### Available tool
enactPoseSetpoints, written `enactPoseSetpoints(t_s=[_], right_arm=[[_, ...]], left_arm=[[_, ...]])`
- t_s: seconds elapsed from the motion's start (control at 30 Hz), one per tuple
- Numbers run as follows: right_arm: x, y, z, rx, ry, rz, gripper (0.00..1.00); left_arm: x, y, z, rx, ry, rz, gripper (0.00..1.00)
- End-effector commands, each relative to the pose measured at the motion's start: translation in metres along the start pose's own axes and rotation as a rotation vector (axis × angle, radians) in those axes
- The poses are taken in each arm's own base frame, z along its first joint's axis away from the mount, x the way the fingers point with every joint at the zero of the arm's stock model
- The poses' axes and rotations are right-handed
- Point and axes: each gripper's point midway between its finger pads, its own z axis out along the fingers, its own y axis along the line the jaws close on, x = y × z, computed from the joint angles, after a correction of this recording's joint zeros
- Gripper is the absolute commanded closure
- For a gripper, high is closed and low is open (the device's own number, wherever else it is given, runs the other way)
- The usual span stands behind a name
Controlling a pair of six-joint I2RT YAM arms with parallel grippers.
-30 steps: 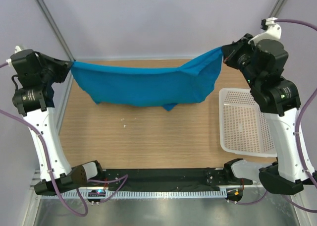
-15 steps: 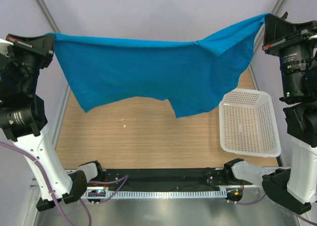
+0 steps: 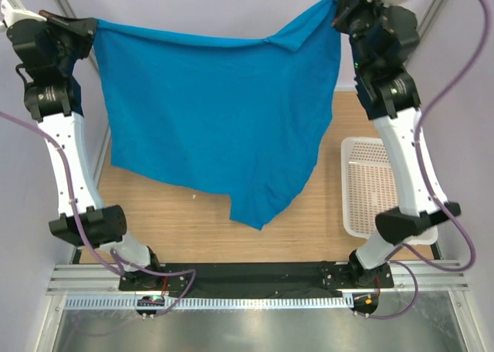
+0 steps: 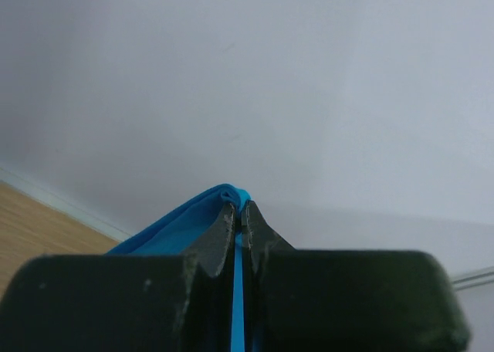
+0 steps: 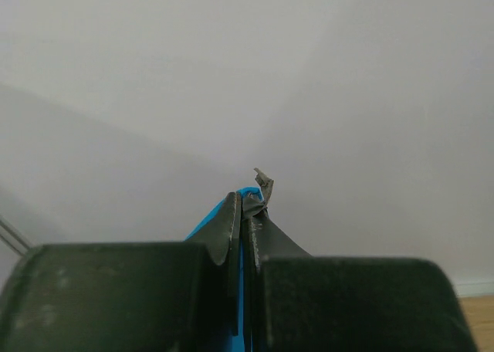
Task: Fold and stack the t-shirts
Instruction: Flatten the tshirt out
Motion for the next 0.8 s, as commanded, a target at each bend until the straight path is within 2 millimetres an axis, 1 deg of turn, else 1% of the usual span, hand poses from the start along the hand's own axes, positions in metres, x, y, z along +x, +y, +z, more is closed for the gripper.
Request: enactPoseSetpoints(t_s=[0.0,0.03,0.07,0.1,0.13,0.23,0.3,0.33,0.37,0.4,0.43,0.47,0.5,0.53,0.57,0.6,0.63,0.67,0.7,0.73,0.77], right_arm=[[-0.069,0.011,0.006,-0.024,-0.207,0.019,0.99],[-0.061,0.011,0.016,-0.021,-0.200,0.011,0.99],[-0.068,0.012,0.016,-0.021,-0.220,0.019,0.99],[-0.068,0.011,0.017,-0.016,-0.224,0.018,0.99],[-0.068,0.010,0.018,-0.010,-0.226,0.020,0.99],[-0.068,0.006,0.019,0.002,-0.227,0.013,0.99],[-0.074,0.004,0.014,0.010,-0.232,0.013,0.99],[-0.076,0.003,0.012,0.013,-0.233,0.012,0.99],[-0.074,0.001,0.011,0.020,-0.227,0.006,0.99],[-0.081,0.001,0.004,0.020,-0.235,0.005,0.99],[-0.083,0.000,0.001,0.023,-0.236,0.003,0.99],[-0.079,-0.002,0.001,0.028,-0.224,-0.004,0.99],[-0.086,-0.004,-0.006,0.030,-0.232,0.000,0.99],[-0.087,-0.004,-0.009,0.029,-0.230,-0.001,0.99],[-0.084,-0.004,-0.011,0.029,-0.217,-0.002,0.99],[-0.086,-0.005,-0.015,0.029,-0.214,-0.003,0.99],[-0.094,-0.007,-0.022,0.032,-0.224,0.007,0.99],[-0.091,-0.008,-0.025,0.036,-0.214,0.011,0.99],[-0.091,-0.008,-0.028,0.036,-0.206,0.012,0.99],[-0.098,-0.009,-0.037,0.035,-0.213,0.020,0.99],[-0.094,-0.010,-0.038,0.035,-0.201,0.017,0.99]], left_arm=[[-0.052,-0.057,0.001,0.192,-0.165,0.019,1.00],[-0.051,-0.054,0.008,0.191,-0.158,0.019,1.00],[-0.049,-0.048,0.017,0.184,-0.151,0.010,1.00],[-0.052,-0.051,0.018,0.193,-0.158,0.009,1.00],[-0.051,-0.050,0.019,0.194,-0.158,0.006,1.00],[-0.047,-0.044,0.024,0.181,-0.147,-0.010,1.00],[-0.047,-0.046,0.020,0.186,-0.146,-0.013,1.00],[-0.044,-0.043,0.020,0.176,-0.141,-0.014,1.00],[-0.043,-0.043,0.018,0.176,-0.139,-0.016,1.00],[-0.046,-0.048,0.011,0.183,-0.146,-0.012,1.00],[-0.044,-0.045,0.010,0.177,-0.140,-0.009,1.00],[-0.044,-0.045,0.007,0.175,-0.140,-0.008,1.00],[-0.043,-0.048,0.003,0.178,-0.138,-0.006,1.00],[-0.046,-0.054,-0.007,0.186,-0.146,0.001,1.00],[-0.042,-0.049,-0.009,0.170,-0.139,0.001,1.00],[-0.042,-0.050,-0.014,0.170,-0.141,0.006,1.00],[-0.044,-0.056,-0.026,0.176,-0.150,0.012,1.00],[-0.042,-0.052,-0.029,0.164,-0.146,0.022,1.00],[-0.033,-0.040,-0.027,0.134,-0.125,0.017,1.00],[-0.032,-0.038,-0.031,0.127,-0.124,0.015,1.00],[-0.033,-0.042,-0.040,0.134,-0.129,0.017,1.00]])
